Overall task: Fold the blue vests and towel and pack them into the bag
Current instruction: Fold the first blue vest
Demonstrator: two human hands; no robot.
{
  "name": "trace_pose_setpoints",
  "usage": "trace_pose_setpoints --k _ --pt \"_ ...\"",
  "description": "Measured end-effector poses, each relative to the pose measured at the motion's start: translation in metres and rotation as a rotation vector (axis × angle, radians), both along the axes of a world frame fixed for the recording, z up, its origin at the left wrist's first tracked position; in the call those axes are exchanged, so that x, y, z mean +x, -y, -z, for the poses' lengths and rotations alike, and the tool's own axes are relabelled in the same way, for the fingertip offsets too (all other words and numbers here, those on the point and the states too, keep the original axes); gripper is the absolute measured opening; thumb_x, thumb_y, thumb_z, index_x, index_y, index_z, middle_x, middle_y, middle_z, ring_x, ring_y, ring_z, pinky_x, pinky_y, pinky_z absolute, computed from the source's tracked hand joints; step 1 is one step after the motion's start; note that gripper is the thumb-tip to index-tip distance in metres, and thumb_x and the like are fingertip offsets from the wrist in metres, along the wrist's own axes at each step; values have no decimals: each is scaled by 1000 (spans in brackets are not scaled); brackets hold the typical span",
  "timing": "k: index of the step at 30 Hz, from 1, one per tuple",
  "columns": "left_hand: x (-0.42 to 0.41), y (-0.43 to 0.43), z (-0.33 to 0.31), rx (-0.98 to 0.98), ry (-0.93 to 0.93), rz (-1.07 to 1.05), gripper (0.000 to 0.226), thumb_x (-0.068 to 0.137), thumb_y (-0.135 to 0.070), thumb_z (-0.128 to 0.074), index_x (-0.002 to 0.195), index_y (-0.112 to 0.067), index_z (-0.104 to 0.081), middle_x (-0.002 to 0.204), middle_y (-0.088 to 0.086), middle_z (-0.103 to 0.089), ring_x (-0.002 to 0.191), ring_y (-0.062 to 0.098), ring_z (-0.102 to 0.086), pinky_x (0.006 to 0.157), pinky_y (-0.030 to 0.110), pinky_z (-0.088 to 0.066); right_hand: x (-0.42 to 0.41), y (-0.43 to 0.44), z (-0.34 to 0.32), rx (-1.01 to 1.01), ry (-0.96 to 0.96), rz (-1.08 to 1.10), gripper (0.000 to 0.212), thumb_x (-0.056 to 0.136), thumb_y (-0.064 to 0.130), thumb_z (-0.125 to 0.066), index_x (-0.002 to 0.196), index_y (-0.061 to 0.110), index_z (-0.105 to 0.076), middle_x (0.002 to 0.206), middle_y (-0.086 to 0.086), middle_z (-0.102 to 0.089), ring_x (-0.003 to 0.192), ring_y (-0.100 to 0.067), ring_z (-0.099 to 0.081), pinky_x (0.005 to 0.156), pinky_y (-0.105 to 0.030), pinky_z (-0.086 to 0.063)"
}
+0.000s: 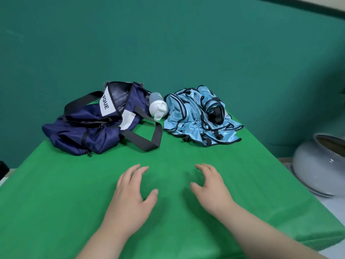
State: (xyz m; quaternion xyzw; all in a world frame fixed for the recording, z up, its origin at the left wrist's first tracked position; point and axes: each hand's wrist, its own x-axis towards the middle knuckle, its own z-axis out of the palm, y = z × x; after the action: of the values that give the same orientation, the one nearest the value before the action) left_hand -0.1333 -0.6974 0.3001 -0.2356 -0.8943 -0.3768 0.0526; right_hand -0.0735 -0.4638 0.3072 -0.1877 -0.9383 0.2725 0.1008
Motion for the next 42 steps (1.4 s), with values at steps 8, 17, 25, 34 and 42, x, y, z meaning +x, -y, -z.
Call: trace_pose_setpoints --k 8,17,25,34,42 --pt "-20 -6 -4 117 73 27 58 90 -45 -59 143 -40 -36 153 -21 -19 142 2 -19 120 32 -23 -89 -32 -29 215 70 81 71 89 30 -62 153 20 -33 149 -4 -41 139 -25 -34 116 -40 -32" --pt "-45 6 -4 162 121 36 54 89 -46 -59 138 -44 -37 148 -27 -21 136 6 -30 116 29 -26 -164 -46 -46 281 7 156 68 89 35 -59 151 20 -36 148 -6 -42 137 -29 -34 111 -45 -37" --pt "-58 5 -13 230 78 57 56 83 -51 -54 136 -43 -40 142 -31 -22 136 -1 -26 115 28 -26 -201 -48 -80 510 -135 157 63 88 36 -58 147 18 -43 150 -6 -39 138 -30 -31 114 -44 -30" --pt "-59 -6 -18 306 123 63 51 81 -52 -56 129 -50 -40 139 -35 -23 105 -2 -47 94 25 -33 -215 -105 -132 577 -13 382 50 93 18 -42 143 20 -46 143 -11 -46 134 -34 -35 107 -48 -32" --pt "-63 -15 -11 287 127 59 40 81 -50 -61 111 -61 -38 136 -43 -21 114 5 -43 94 30 -39 -217 -132 -140 581 91 377 33 88 11 -43 106 24 -67 97 -4 -64 95 -29 -54 80 -39 -55"
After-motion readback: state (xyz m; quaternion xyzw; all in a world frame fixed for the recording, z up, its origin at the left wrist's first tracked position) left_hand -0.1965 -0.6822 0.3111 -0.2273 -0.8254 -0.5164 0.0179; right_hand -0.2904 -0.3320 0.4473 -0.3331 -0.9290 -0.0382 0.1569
